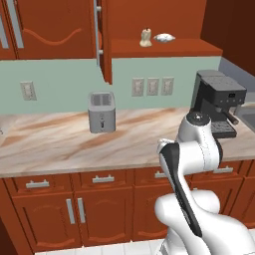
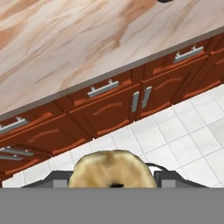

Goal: Pick the candle and candle from the dining table and place them in the open cabinet. Close the cabinet after placing the objects.

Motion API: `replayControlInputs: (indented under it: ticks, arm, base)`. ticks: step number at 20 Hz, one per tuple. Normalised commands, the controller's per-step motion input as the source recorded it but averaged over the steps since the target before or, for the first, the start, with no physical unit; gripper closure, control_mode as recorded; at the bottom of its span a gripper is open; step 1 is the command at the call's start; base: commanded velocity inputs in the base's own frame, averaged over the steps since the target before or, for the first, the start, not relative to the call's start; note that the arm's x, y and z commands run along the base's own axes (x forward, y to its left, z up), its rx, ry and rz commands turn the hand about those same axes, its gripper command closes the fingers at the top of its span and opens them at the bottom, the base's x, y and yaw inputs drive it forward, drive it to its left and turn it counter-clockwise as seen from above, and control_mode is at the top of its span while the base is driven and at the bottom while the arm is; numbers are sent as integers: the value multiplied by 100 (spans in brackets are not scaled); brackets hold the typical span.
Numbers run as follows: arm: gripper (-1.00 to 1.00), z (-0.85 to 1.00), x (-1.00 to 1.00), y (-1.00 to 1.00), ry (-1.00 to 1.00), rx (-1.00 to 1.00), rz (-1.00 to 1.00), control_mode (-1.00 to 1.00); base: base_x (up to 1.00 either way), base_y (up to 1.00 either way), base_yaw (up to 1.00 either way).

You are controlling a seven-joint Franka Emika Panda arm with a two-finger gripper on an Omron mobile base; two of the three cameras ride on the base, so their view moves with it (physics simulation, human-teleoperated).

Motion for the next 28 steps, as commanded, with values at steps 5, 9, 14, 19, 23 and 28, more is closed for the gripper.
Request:
replayControlInputs:
  ticks: [5,9,14,19,23,28]
  arm:
    - [100,0,0,0,0,0,0,100]
    - [100,0,0,0,0,0,0,100]
    - [100,0,0,0,0,0,0,100]
    - [100,0,0,0,0,0,0,100]
    - [100,0,0,0,0,0,0,100]
    - [100,0,0,0,0,0,0,100]
  base:
    - [18,-12,0]
    - [11,-23,0]
    - [10,-30,0]
    - [19,-29,0]
    - [17,-25,0]
    - [43,-20,0]
